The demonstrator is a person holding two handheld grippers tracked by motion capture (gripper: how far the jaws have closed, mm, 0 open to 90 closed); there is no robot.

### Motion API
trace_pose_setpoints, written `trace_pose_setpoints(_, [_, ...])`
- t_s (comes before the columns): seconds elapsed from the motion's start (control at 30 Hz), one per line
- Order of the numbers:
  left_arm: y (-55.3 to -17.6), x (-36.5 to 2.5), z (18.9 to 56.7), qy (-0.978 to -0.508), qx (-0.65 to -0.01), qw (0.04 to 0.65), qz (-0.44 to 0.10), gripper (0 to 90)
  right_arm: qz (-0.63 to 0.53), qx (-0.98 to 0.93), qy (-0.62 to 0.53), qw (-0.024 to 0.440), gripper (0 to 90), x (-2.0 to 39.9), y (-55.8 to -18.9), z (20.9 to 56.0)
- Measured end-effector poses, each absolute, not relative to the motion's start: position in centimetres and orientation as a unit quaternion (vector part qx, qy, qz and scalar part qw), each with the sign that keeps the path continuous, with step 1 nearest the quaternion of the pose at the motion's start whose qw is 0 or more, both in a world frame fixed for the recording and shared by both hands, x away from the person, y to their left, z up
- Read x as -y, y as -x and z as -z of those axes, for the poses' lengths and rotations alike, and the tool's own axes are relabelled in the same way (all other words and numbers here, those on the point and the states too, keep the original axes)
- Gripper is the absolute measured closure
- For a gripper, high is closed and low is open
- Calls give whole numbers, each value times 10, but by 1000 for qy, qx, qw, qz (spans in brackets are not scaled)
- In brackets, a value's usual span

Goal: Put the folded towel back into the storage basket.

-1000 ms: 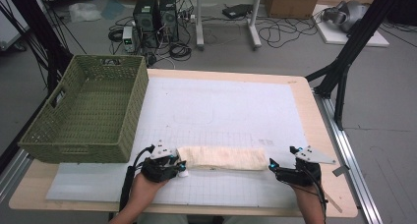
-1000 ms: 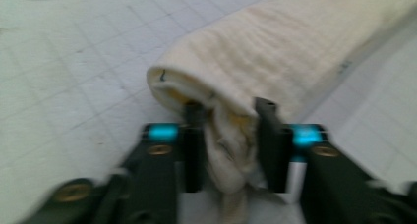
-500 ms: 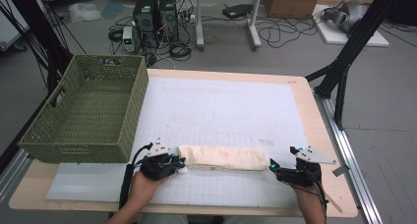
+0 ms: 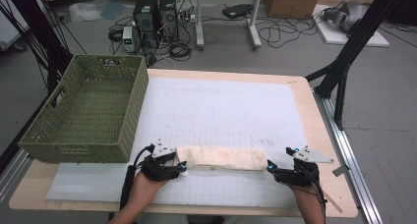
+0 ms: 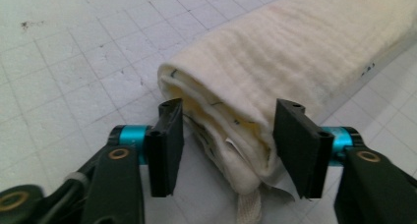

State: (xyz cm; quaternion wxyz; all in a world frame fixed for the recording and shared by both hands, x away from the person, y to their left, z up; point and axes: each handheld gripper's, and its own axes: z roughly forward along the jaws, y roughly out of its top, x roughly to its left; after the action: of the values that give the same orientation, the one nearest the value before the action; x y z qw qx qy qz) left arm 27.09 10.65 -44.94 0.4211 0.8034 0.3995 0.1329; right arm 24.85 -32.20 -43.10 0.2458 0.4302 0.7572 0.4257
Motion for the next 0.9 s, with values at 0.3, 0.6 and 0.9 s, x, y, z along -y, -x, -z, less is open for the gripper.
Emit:
trace_pose_setpoints(0.3, [-276, -115, 449, -785, -409, 455, -96, 808, -421, -774, -423, 213, 209, 306, -254, 436])
trace_pose_setpoints(0.6, [-279, -121, 449, -780, -414, 459, -95, 806, -392, -806, -412, 165, 424, 285, -262, 449])
trace_pose_setpoints(0.9, [-279, -120, 452, -785, -411, 454, -98, 806, -400, -799, -426, 145, 542, 286, -263, 451])
